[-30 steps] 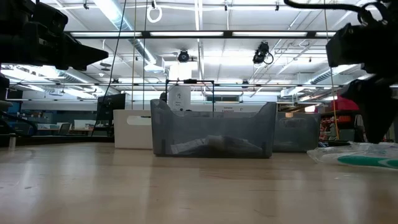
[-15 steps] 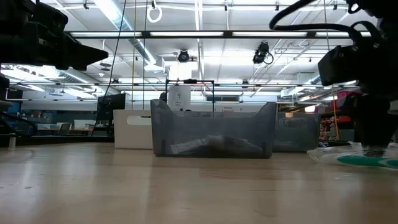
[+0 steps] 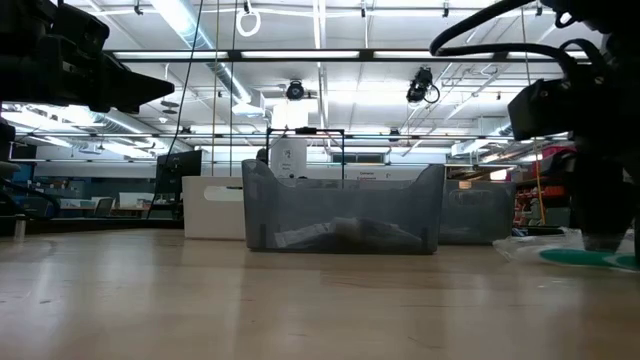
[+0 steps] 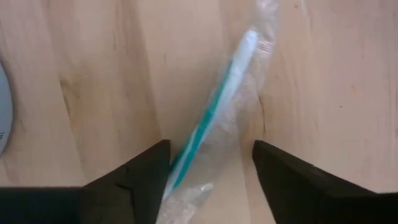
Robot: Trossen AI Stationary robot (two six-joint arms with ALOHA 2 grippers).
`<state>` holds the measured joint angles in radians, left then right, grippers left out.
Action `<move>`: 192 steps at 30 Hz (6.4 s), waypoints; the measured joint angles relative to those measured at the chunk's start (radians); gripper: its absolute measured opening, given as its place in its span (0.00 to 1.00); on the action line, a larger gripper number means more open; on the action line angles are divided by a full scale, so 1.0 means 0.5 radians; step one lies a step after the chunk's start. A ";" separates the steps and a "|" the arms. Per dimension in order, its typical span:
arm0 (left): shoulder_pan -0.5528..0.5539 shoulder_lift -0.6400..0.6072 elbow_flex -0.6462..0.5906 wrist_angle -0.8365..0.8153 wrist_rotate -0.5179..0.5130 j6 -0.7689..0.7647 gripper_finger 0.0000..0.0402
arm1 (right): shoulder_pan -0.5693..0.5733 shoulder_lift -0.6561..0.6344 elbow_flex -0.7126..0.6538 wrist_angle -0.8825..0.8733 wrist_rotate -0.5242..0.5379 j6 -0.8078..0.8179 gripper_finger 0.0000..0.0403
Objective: Pick & Place Travel size toiletries
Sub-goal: Put the green toothbrush into the transparent bin, then put the blue toothbrush into the transparent bin
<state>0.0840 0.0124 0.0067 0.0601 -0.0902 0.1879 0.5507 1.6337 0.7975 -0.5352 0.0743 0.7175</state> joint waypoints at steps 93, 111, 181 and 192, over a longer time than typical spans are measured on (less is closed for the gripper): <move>0.000 0.001 -0.001 0.000 0.000 0.000 0.07 | -1.244 -0.996 0.392 -0.393 0.528 -1.713 0.09; -0.001 0.000 0.000 0.000 0.000 0.000 0.07 | -1.741 -0.765 0.524 0.533 0.303 -1.992 0.09; 0.000 0.000 0.000 0.000 0.000 0.000 0.07 | -1.915 0.404 1.140 0.627 0.470 -2.269 0.58; 0.000 0.001 -0.001 0.000 0.000 0.000 0.07 | -1.630 0.049 1.113 0.389 0.382 -2.197 0.48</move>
<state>0.0841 0.0127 0.0064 0.0601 -0.0902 0.1879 -0.2641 1.6580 1.3538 -0.3406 0.2651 -0.3809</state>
